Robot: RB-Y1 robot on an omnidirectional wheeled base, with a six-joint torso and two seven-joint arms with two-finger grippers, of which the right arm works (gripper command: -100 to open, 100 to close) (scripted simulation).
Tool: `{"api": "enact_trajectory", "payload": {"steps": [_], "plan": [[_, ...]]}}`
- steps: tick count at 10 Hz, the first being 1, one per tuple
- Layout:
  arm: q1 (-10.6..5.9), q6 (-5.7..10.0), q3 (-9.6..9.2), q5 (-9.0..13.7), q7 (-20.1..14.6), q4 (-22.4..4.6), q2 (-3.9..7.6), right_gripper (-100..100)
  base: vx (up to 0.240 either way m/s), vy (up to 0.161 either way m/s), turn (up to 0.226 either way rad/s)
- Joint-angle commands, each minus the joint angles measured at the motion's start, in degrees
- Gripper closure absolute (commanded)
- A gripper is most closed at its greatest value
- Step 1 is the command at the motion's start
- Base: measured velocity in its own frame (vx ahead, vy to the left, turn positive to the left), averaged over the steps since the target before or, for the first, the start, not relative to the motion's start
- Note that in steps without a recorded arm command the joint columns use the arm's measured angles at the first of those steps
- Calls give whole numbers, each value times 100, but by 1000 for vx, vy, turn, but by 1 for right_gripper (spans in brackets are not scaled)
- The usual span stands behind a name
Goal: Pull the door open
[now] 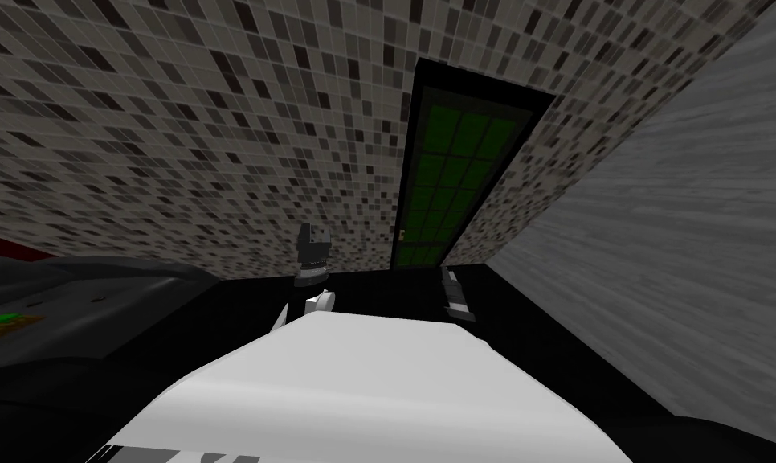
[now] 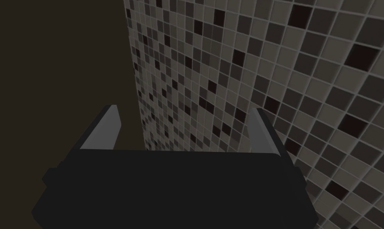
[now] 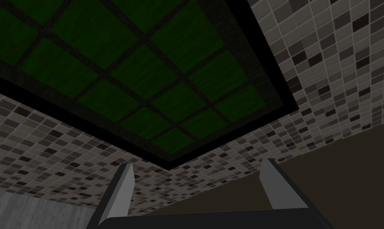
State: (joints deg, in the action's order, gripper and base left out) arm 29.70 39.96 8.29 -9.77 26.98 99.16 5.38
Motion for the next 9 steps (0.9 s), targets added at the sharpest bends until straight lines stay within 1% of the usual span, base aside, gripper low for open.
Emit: {"api": "enact_trajectory", "payload": {"steps": [1,5,9], "plan": [[-27,69,64,-37,198,-171,9,-100,101,13,100],[-51,242,212,-128,649,-568,10,-100,111,19,111],[-75,415,360,-220,1099,-966,-4,-100,106,-1,117]]}}
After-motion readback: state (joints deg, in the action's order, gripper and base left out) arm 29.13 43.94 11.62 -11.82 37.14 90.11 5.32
